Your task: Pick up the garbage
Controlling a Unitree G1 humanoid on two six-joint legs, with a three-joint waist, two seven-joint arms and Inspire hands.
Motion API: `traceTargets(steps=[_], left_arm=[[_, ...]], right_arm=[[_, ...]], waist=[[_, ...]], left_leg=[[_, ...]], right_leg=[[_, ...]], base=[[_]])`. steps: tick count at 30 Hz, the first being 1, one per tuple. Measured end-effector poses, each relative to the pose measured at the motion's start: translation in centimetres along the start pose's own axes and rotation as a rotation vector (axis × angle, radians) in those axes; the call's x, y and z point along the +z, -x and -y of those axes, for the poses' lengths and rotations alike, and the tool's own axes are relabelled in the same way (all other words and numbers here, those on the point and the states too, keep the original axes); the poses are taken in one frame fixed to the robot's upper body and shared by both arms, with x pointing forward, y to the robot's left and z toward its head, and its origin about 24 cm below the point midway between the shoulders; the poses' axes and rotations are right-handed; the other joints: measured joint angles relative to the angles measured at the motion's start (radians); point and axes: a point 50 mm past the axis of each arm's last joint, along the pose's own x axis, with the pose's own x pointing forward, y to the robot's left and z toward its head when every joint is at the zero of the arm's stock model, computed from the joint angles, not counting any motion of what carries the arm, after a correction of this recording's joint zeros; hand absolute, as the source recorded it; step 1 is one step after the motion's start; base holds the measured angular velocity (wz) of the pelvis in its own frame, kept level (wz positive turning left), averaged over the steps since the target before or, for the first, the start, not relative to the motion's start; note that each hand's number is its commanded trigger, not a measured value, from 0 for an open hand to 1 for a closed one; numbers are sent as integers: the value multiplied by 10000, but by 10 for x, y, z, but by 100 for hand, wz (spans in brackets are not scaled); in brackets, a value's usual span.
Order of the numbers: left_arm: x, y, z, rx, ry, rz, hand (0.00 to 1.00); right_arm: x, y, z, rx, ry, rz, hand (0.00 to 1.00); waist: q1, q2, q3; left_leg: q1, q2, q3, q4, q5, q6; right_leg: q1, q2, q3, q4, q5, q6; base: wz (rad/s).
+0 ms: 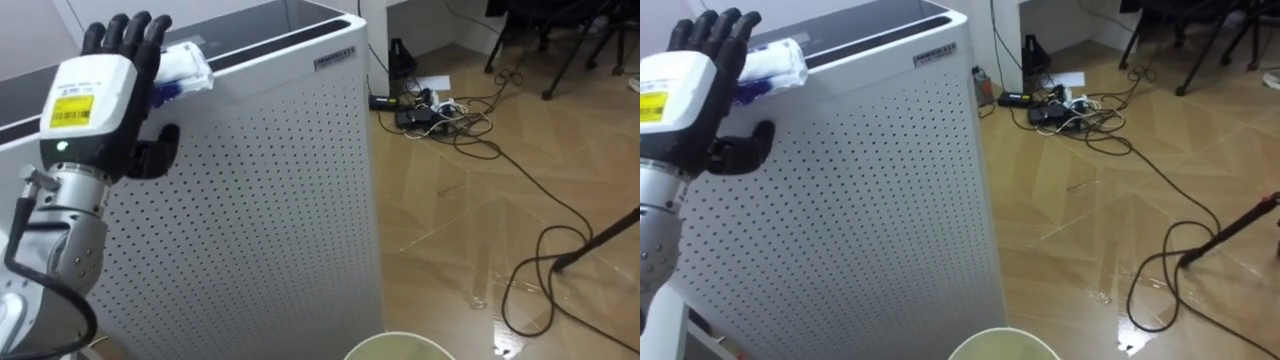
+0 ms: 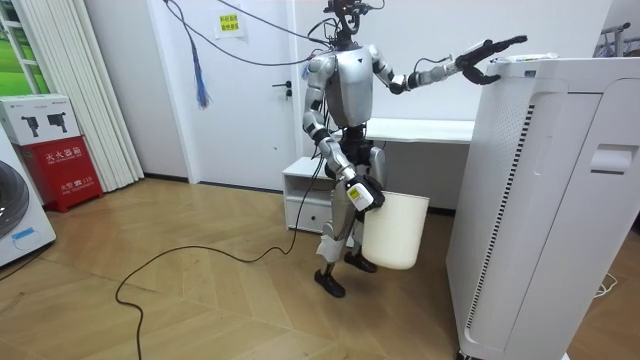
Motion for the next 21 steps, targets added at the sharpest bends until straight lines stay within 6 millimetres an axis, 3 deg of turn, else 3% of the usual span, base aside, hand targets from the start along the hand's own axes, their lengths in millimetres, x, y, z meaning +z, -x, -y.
traceTargets(steps=[6, 21], left_arm=[[-1, -6, -6, -195, 21, -140, 100], [-7, -13, -18, 187, 463, -1026, 100]], right_arm=[[-2, 0, 1, -28, 236, -273, 100], [-3, 0, 1, -300, 286, -919, 100]], waist=[[25, 52, -23], [-51, -55, -14]], left_leg=[[33, -4, 1, -49, 1, -7], [269, -7, 8, -233, 67, -104]], right_leg=[[-8, 0, -34, 47, -66, -27], [19, 26, -23, 164, -194, -81]], base=[[0], [-1]])
